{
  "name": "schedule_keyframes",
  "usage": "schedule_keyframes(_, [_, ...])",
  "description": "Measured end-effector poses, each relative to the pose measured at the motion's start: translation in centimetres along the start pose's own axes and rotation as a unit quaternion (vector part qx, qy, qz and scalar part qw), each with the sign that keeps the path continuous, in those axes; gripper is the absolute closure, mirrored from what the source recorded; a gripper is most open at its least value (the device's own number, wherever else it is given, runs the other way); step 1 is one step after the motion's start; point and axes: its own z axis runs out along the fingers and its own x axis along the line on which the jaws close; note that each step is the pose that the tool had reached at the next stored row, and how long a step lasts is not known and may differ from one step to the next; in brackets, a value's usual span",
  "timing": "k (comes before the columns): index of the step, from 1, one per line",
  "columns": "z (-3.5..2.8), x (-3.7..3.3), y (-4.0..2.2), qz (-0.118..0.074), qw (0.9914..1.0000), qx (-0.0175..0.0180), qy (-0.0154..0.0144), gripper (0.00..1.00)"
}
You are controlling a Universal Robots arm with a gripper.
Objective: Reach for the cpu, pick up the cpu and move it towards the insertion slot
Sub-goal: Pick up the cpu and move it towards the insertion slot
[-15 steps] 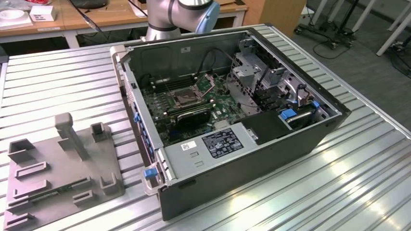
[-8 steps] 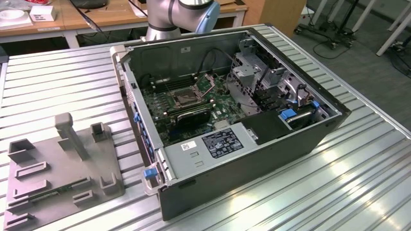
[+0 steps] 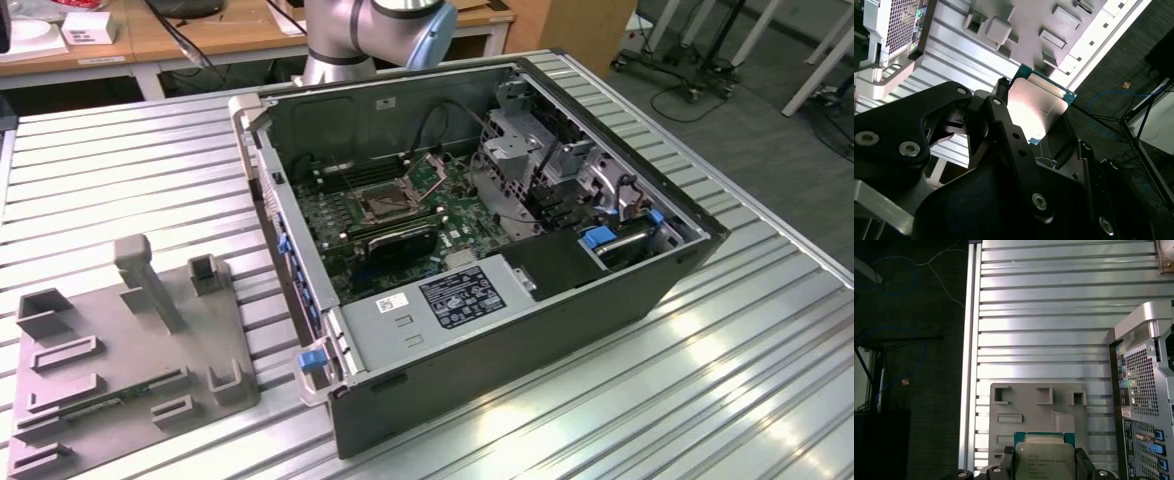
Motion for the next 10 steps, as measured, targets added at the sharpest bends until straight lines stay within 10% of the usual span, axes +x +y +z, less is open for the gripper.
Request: schedule_keyframes(10, [0.12, -0.33, -0.01, 0.000, 1.00000, 0.0001, 0.0002, 0.45])
